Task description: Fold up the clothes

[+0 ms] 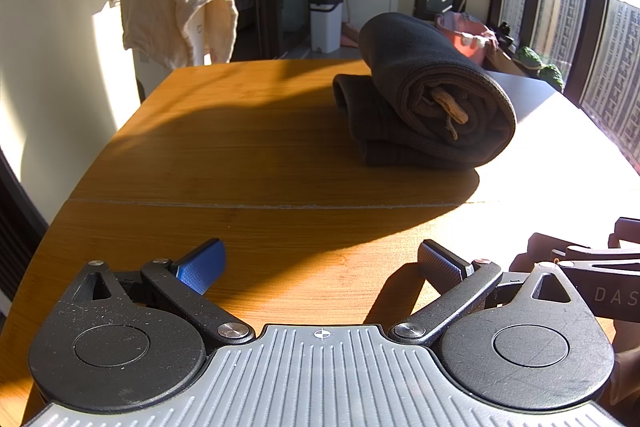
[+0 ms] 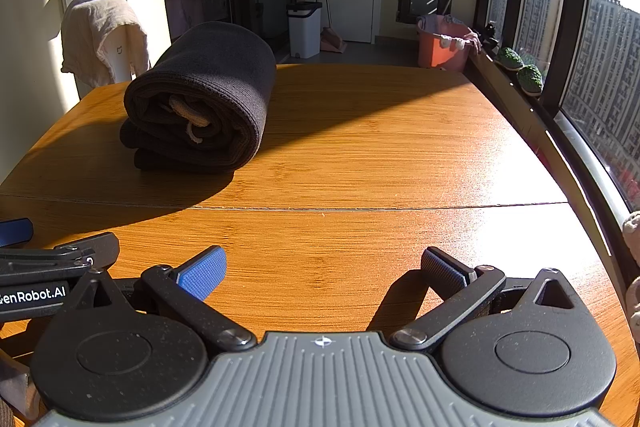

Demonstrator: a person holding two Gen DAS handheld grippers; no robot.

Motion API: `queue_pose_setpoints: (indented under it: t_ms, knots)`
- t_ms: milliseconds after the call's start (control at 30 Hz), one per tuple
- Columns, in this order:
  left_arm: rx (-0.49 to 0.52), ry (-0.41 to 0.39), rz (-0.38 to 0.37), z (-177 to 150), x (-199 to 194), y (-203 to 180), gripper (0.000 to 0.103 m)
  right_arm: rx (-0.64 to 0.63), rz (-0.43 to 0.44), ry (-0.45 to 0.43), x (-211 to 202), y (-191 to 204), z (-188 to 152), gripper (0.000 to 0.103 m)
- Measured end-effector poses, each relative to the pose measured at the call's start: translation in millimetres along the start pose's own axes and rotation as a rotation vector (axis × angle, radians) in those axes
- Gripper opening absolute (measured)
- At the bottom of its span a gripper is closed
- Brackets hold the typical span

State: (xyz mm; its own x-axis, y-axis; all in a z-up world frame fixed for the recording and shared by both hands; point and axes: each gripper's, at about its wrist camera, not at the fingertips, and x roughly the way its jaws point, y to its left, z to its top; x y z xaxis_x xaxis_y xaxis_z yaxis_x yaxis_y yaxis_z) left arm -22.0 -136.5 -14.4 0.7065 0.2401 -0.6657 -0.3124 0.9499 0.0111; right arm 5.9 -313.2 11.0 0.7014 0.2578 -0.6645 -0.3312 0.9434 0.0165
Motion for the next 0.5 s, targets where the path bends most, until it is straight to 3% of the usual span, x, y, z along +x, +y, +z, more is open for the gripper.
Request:
queue_pose_setpoints:
  t_ms: [500]
  knots:
    - [0.001, -0.001, -0.005, 0.0, -1.3, 0.0, 0.103, 0.000, 0.000, 0.000, -0.1, -0.2, -0.1, 0.103]
